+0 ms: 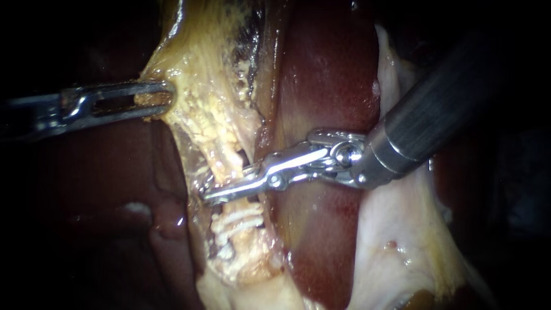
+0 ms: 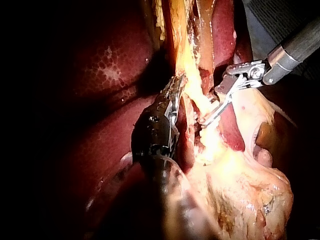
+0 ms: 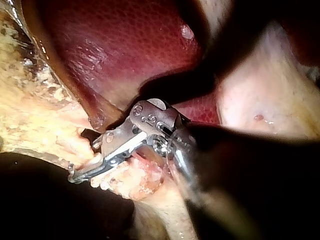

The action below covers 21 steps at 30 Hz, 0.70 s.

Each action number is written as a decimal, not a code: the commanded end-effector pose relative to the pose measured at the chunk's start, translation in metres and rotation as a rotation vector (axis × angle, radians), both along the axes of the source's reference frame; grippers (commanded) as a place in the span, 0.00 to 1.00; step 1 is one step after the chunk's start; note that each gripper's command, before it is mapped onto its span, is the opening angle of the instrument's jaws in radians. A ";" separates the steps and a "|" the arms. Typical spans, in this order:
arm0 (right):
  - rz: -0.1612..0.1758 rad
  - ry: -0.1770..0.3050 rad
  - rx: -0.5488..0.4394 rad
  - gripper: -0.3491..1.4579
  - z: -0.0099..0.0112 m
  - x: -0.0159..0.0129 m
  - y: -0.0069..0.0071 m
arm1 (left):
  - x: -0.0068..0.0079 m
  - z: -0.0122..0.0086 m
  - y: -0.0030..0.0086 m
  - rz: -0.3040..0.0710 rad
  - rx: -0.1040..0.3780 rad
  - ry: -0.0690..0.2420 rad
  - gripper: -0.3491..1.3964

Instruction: Going back third clip left tube

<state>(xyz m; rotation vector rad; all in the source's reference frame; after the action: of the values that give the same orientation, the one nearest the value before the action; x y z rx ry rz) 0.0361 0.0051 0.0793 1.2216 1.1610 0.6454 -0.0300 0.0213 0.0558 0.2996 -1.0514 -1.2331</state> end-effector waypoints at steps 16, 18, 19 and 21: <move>0.001 -0.001 -0.003 0.00 0.0000 0.0001 -0.0006 | 0.0000 -0.0002 -0.0002 -0.002 -0.001 0.001 0.00; 0.001 -0.001 -0.004 0.17 -0.0001 0.0001 -0.0007 | 0.0000 -0.0002 -0.0002 -0.002 -0.001 0.002 0.00; -0.001 0.000 -0.004 0.29 -0.0002 0.0002 -0.0009 | 0.0000 -0.0002 -0.0002 -0.002 -0.001 0.001 0.00; 0.024 -0.014 -0.016 0.44 -0.0005 0.0003 -0.0014 | 0.0000 -0.0002 -0.0002 -0.002 -0.001 0.002 0.00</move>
<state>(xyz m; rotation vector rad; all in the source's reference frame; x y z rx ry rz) 0.0365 0.0035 0.0786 1.1754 1.1703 0.6648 -0.0300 0.0212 0.0556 0.2971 -1.0508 -1.2348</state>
